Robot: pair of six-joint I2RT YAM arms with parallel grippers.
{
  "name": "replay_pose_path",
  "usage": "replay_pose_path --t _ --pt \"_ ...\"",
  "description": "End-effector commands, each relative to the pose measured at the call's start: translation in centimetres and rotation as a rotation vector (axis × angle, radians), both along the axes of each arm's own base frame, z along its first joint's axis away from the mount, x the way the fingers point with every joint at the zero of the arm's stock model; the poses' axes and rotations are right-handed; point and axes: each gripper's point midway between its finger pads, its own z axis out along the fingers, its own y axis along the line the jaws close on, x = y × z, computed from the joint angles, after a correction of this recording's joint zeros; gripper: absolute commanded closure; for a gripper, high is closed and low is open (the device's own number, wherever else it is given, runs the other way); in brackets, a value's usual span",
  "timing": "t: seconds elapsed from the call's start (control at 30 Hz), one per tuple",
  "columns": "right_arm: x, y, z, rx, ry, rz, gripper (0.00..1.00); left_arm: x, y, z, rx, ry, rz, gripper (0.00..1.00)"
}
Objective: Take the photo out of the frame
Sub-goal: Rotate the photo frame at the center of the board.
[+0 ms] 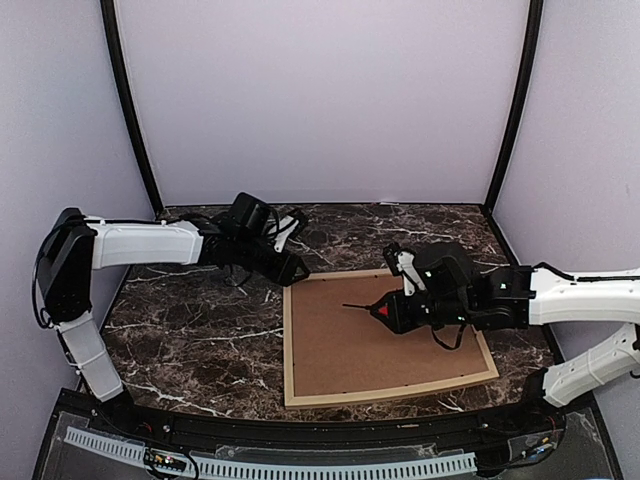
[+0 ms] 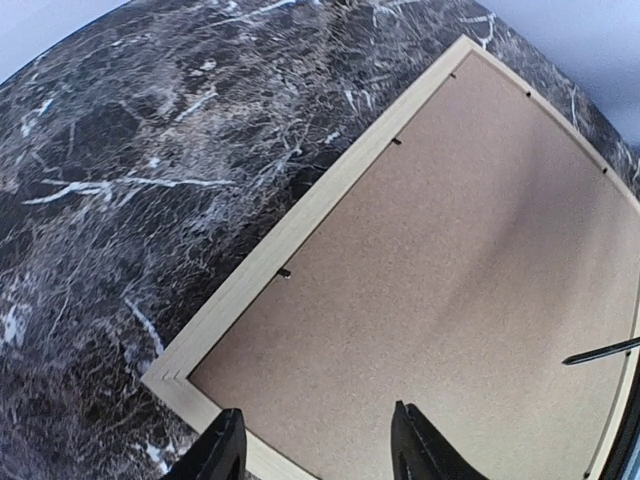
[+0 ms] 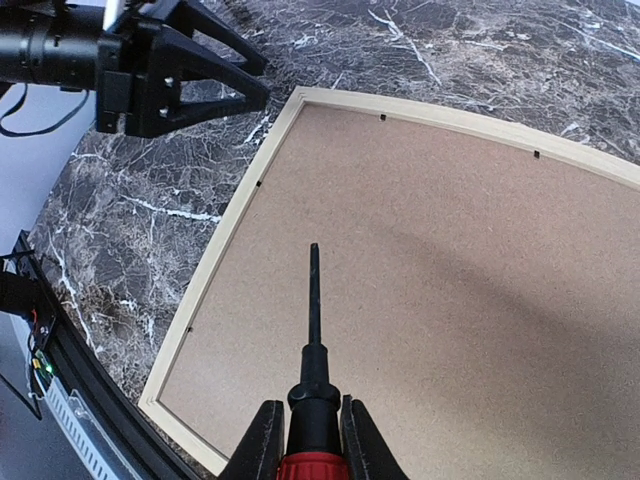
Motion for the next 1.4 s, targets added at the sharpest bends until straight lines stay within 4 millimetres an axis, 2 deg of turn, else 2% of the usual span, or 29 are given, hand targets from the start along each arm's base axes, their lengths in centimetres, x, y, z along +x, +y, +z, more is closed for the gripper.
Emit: replay_pose_path --t 0.0,0.03,0.07,0.1,0.13,0.17,0.2,0.23,0.27,0.37,0.4,0.43,0.47,0.5,0.53,0.57,0.6,0.7,0.87,0.97,1.03,1.13,1.17,1.2,1.23,1.27,1.3,1.33,1.37 --pt "0.3 -0.7 0.8 0.035 -0.012 -0.050 1.00 0.0 -2.1 -0.6 0.058 -0.066 -0.208 0.47" --pt "0.3 -0.8 0.7 0.038 -0.010 -0.055 1.00 0.5 -2.5 -1.5 0.067 -0.063 -0.216 0.47" --pt "0.3 -0.9 0.5 0.036 -0.007 -0.057 1.00 1.3 -3.0 -0.9 0.064 -0.094 -0.226 0.47" --pt "0.3 -0.9 0.4 0.035 -0.004 -0.059 1.00 1.6 -3.3 -2.4 0.084 -0.077 -0.236 0.48" --pt "0.2 -1.0 0.3 0.033 -0.001 -0.061 1.00 2.3 -4.1 -1.6 0.075 -0.105 -0.255 0.48" --pt "0.3 -1.1 0.2 0.028 0.003 -0.065 1.00 3.0 -4.8 -2.0 0.077 -0.103 -0.265 0.49" --pt "0.2 -1.1 0.1 0.024 0.005 -0.065 1.00 3.1 -5.2 -3.3 0.087 -0.091 -0.291 0.48" --pt "0.2 -1.2 -0.1 0.021 0.009 -0.067 1.00 3.6 -5.8 -2.6 0.075 -0.108 -0.303 0.48" --pt "0.1 -1.3 -0.2 0.019 0.012 -0.068 1.00 3.7 -6.2 -3.5 0.078 -0.100 -0.327 0.47" --pt "0.1 -1.2 -0.6 0.014 0.019 -0.070 1.00 4.8 -7.5 -3.2 0.064 -0.119 -0.355 0.46" --pt "0.2 -1.2 -0.6 0.015 0.019 -0.069 1.00 5.1 -7.7 -4.4 0.070 -0.102 -0.360 0.45" --pt "0.2 -1.1 -0.6 0.016 0.020 -0.068 1.00 5.4 -8.2 -3.9 0.049 -0.099 -0.373 0.45" --pt "0.2 -1.0 -0.6 0.019 0.021 -0.067 1.00 5.4 -8.4 -5.3 0.055 -0.071 -0.380 0.45" --pt "0.2 -0.8 -0.6 0.019 0.022 -0.065 1.00 5.9 -8.9 -4.8 0.045 -0.069 -0.386 0.45" --pt "0.3 -0.7 -0.7 0.021 0.024 -0.065 1.00 5.9 -9.0 -6.5 0.058 -0.036 -0.393 0.46" --pt "0.3 -0.6 -0.8 0.021 0.027 -0.063 1.00 6.2 -9.5 -5.9 0.048 -0.034 -0.402 0.46" --pt "0.3 -0.5 -0.9 0.021 0.030 -0.062 1.00 6.3 -9.6 -7.4 0.058 -0.007 -0.405 0.47" --pt "0.3 0.0 -1.3 0.017 0.042 -0.054 1.00 7.0 -10.3 -8.1 0.060 0.018 -0.405 0.49" --pt "0.3 0.6 -1.7 0.019 0.056 -0.044 1.00 7.3 -10.1 -10.4 0.074 0.063 -0.384 0.58" --pt "0.4 0.8 -1.9 0.013 0.061 -0.043 1.00 7.3 -9.6 -11.1 0.080 0.081 -0.366 0.81" --pt "0.5 1.0 -1.8 0.014 0.061 -0.043 1.00 7.4 -9.1 -11.5 0.085 0.098 -0.343 0.90" --pt "0.6 0.9 -1.7 0.011 0.057 -0.047 1.00 7.7 -7.6 -12.4 0.096 0.120 -0.291 0.93" --pt "0.6 0.9 -1.6 0.009 0.056 -0.051 1.00 8.1 -7.0 -11.8 0.086 0.120 -0.265 0.93" --pt "0.7 0.8 -1.6 0.006 0.055 -0.053 1.00 8.2 -5.9 -12.6 0.091 0.133 -0.240 0.93" --pt "0.7 0.8 -1.5 0.001 0.054 -0.057 1.00 8.4 -5.5 -11.7 0.078 0.129 -0.213 0.93" --pt "0.9 0.7 -1.5 -0.007 0.052 -0.061 1.00 8.1 -4.2 -12.7 0.089 0.147 -0.188 0.93" --pt "0.9 0.7 -1.4 -0.008 0.052 -0.062 1.00 8.3 -3.9 -11.5 0.073 0.134 -0.163 0.93" --pt "1.0 0.8 -1.2 -0.009 0.047 -0.064 1.00 8.0 -2.5 -12.5 0.084 0.153 -0.130 0.93" --pt "1.1 0.8 -1.2 -0.008 0.046 -0.065 1.00 7.4 -1.7 -12.4 0.085 0.150 -0.114 0.93"
